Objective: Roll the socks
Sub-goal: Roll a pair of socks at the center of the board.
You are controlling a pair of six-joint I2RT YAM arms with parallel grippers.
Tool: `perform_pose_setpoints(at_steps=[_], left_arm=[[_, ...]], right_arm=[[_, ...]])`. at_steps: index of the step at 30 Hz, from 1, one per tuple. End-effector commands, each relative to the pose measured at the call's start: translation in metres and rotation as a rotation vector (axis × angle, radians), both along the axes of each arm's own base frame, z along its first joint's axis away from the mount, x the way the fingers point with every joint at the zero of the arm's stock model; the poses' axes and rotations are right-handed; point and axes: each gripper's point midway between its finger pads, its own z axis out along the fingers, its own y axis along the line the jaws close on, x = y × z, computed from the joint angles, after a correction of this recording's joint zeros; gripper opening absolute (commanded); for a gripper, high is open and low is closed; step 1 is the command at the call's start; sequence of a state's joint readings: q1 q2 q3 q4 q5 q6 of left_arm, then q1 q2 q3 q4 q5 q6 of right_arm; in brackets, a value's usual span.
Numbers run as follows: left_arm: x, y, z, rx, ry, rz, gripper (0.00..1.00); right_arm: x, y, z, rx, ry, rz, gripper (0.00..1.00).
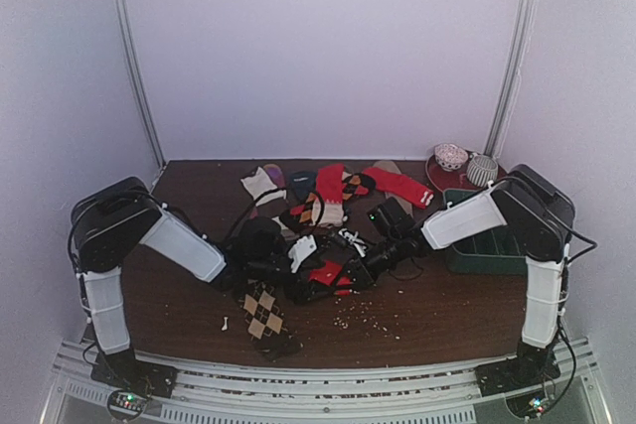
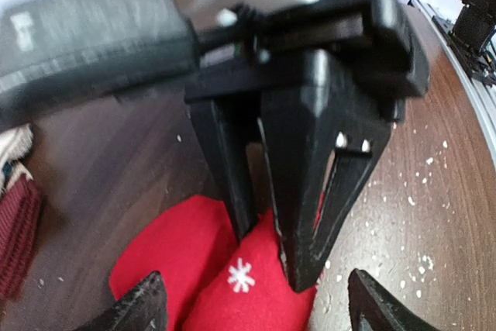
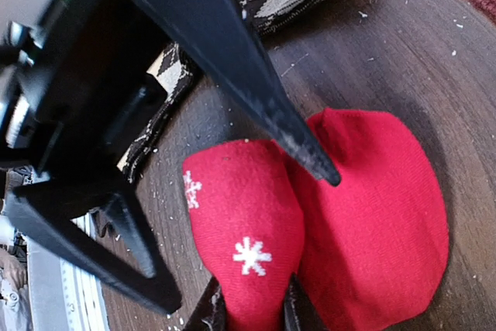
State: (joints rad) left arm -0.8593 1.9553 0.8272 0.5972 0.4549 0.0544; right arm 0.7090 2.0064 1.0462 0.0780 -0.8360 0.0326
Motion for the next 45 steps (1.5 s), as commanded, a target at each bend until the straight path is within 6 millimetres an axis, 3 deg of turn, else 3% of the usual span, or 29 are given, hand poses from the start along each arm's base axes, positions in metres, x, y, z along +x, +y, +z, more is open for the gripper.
perform_pose_setpoints(at_steps=[1,6,8,9,15,16,17,23,28,32,35,39,45], left_arm=[[0.001,0.000,-0.007,0.018,-0.006,-0.017,0.74],[0.003,0.006,-0.011,0.030,0.008,0.005,0.59],[0.004,0.007,-0.012,0.030,0.016,0.010,0.33],[0.005,0.007,-0.012,0.028,0.018,0.016,0.25],[0.004,0.008,-0.022,0.052,0.049,0.017,0.25],[0.004,0.009,-0.025,0.058,0.056,0.020,0.17],[0.005,0.009,-0.027,0.064,0.062,0.029,0.01],[0.011,0.026,-0.058,0.165,0.224,0.144,0.00],[-0.003,0.052,-0.095,0.283,0.437,0.247,0.00],[-0.020,0.071,-0.120,0.361,0.589,0.296,0.00],[-0.030,0.085,-0.140,0.419,0.666,0.328,0.00],[-0.040,0.094,-0.152,0.453,0.723,0.346,0.00],[-0.045,0.102,-0.157,0.487,0.745,0.354,0.00]], right_arm=[[-0.061,-0.071,-0.087,-0.386,0.283,-0.027,0.15],[-0.062,-0.073,-0.089,-0.395,0.289,-0.019,0.15],[-0.062,-0.072,-0.089,-0.395,0.289,-0.019,0.15],[-0.062,-0.072,-0.089,-0.395,0.289,-0.019,0.15],[-0.060,-0.071,-0.089,-0.390,0.290,-0.024,0.15],[-0.060,-0.070,-0.089,-0.387,0.291,-0.024,0.15],[-0.060,-0.069,-0.088,-0.381,0.290,-0.021,0.15],[-0.045,-0.051,-0.065,-0.270,0.199,-0.006,0.28],[-0.014,-0.032,-0.011,-0.076,-0.035,-0.080,0.35],[0.006,-0.028,0.048,0.084,-0.305,-0.145,0.42],[0.009,-0.031,0.070,0.106,-0.495,-0.159,0.48],[0.011,-0.030,0.074,0.076,-0.634,-0.150,0.53],[0.023,-0.016,0.062,0.067,-0.571,-0.172,0.54]])
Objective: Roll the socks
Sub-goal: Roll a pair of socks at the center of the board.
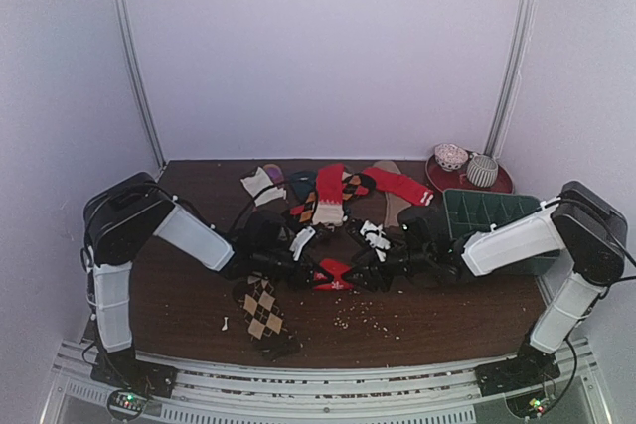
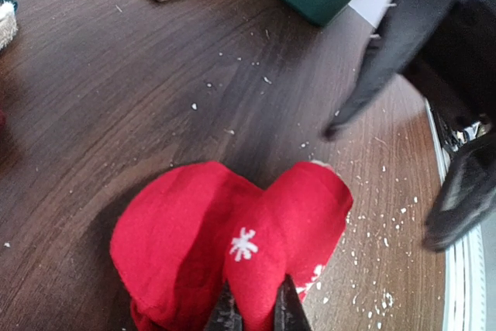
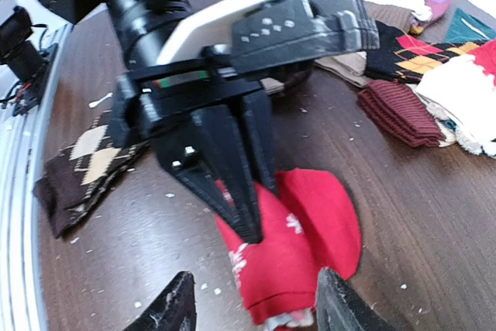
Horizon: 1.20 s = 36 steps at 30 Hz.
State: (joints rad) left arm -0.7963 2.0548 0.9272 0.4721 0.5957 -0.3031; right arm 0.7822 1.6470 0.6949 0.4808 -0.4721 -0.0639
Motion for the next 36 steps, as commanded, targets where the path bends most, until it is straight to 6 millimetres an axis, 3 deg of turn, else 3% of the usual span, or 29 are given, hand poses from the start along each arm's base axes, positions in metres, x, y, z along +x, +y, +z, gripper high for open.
perform_pose_setpoints(at_steps=[1,13,21,25,27,30,34,36], left_arm=[[-0.055,0.100,-0.130,0.503,0.334,0.123,0.00],[-0.060,0.105,-0.134,0.524,0.352,0.101,0.00],[-0.059,0.105,-0.133,0.521,0.351,0.099,0.00],[-0.057,0.100,-0.129,0.497,0.336,0.087,0.00],[-0.048,0.094,-0.116,0.462,0.287,0.091,0.00],[-0.027,0.081,-0.089,0.406,0.178,0.105,0.23],[0.003,0.057,-0.044,0.286,0.008,0.106,0.61],[0.014,0.046,-0.023,0.223,-0.072,0.103,0.70]], right_arm=[[0.018,0.010,-0.005,0.003,-0.009,-0.041,0.55],[0.023,0.009,-0.047,-0.087,0.099,-0.080,0.58],[0.007,0.001,-0.068,-0.135,0.185,-0.061,0.43],[0.000,0.001,-0.080,-0.137,0.290,-0.054,0.23],[-0.001,0.000,-0.085,-0.132,0.377,-0.073,0.18],[-0.007,-0.007,-0.098,-0.148,0.501,-0.114,0.17],[-0.019,-0.021,-0.117,-0.169,0.705,-0.163,0.17],[-0.024,-0.028,-0.124,-0.185,0.764,-0.178,0.17]])
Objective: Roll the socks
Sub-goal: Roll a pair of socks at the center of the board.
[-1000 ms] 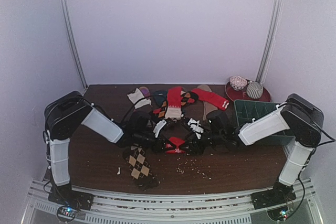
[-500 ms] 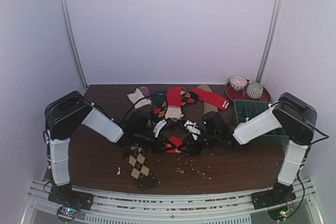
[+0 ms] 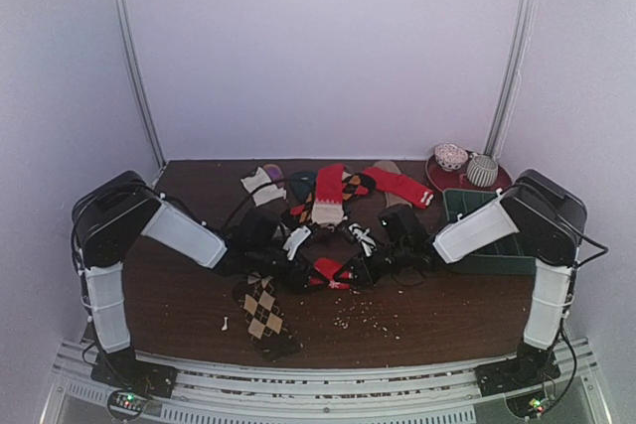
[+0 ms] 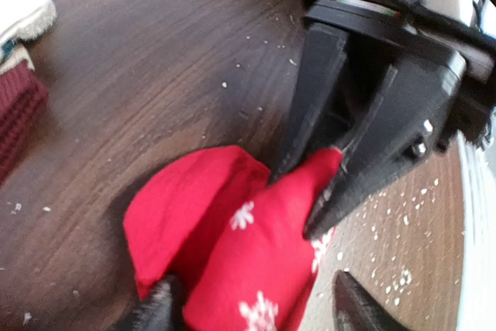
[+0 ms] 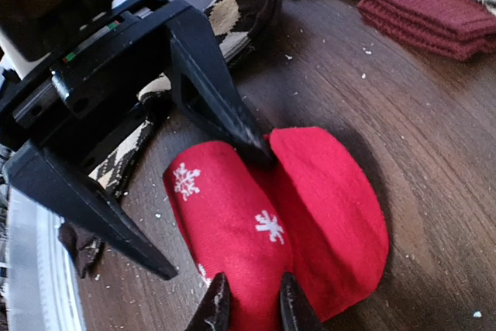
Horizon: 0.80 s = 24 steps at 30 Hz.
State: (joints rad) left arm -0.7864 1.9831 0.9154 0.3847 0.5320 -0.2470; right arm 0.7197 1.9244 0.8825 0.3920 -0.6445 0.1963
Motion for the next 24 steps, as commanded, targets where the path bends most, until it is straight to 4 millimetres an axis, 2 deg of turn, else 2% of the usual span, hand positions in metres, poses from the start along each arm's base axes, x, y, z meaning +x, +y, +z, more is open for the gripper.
perform_pose_setpoints(at_steps=[1,5,9,15,19,23,24], left_arm=[[0.012,0.029,-0.022,0.138,-0.055,0.076,0.73],[0.027,0.014,0.012,0.021,-0.199,0.071,0.80],[0.035,0.001,0.016,-0.019,-0.232,0.047,0.81],[0.019,-0.012,0.034,-0.174,-0.221,-0.036,0.81],[0.016,-0.019,0.024,-0.187,-0.156,-0.063,0.79],[0.013,-0.020,0.008,-0.153,-0.098,-0.076,0.57],[0.010,-0.018,0.003,-0.138,-0.080,-0.078,0.56]], right_arm=[[-0.045,-0.048,-0.070,-0.205,0.382,-0.071,0.17],[-0.052,-0.055,-0.076,-0.218,0.457,-0.080,0.17],[-0.056,-0.059,-0.083,-0.241,0.499,-0.086,0.17],[-0.055,-0.063,-0.086,-0.260,0.506,-0.115,0.17],[-0.055,-0.065,-0.088,-0.269,0.508,-0.129,0.17],[-0.056,-0.066,-0.088,-0.273,0.506,-0.132,0.17],[-0.056,-0.067,-0.088,-0.274,0.504,-0.134,0.17]])
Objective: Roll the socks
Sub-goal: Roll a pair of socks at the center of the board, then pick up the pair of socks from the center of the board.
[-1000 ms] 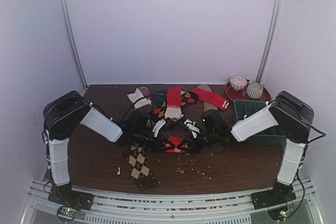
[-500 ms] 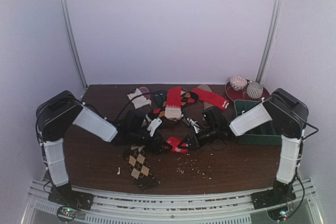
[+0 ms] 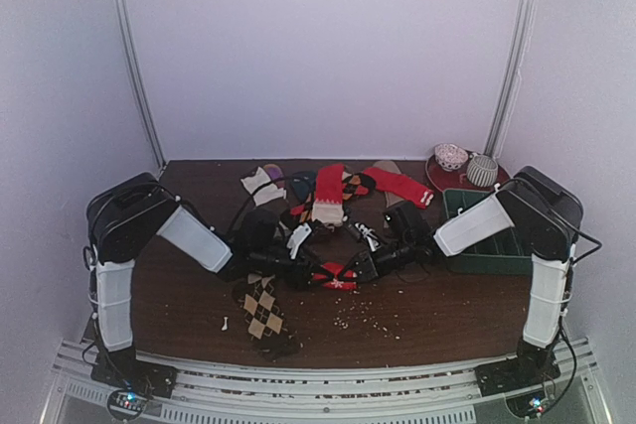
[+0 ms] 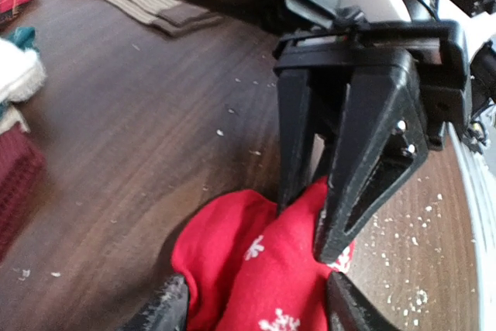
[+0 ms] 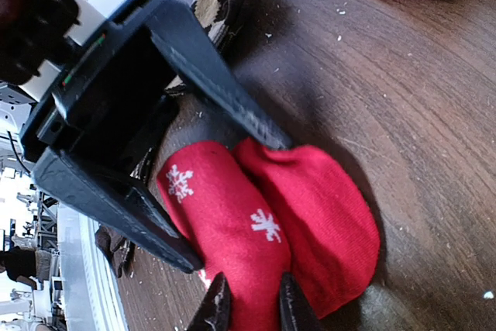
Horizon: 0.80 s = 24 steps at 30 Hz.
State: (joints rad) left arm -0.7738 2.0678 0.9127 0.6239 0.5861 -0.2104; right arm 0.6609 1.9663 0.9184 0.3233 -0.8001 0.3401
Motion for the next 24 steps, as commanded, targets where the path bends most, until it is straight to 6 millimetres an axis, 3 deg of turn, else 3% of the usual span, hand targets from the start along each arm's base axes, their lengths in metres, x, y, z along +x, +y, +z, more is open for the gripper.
perform_pose_setpoints(at_steps=[1,3,9,16,24], left_arm=[[-0.005,-0.001,-0.008,0.002,0.049,-0.030,0.55],[-0.007,0.003,-0.016,0.024,0.068,-0.020,0.46],[-0.009,0.007,-0.023,0.044,0.106,0.000,0.00],[-0.013,0.029,-0.067,0.203,0.194,0.075,0.00],[-0.032,0.055,-0.097,0.303,0.246,0.096,0.00]], right_arm=[[-0.052,-0.059,-0.082,-0.323,0.264,-0.058,0.18],[-0.051,-0.059,-0.082,-0.325,0.261,-0.059,0.18],[-0.050,-0.057,-0.084,-0.324,0.261,-0.058,0.18],[-0.031,-0.048,-0.061,-0.314,0.156,-0.027,0.31],[0.011,-0.032,0.022,-0.258,-0.164,0.011,0.63]])
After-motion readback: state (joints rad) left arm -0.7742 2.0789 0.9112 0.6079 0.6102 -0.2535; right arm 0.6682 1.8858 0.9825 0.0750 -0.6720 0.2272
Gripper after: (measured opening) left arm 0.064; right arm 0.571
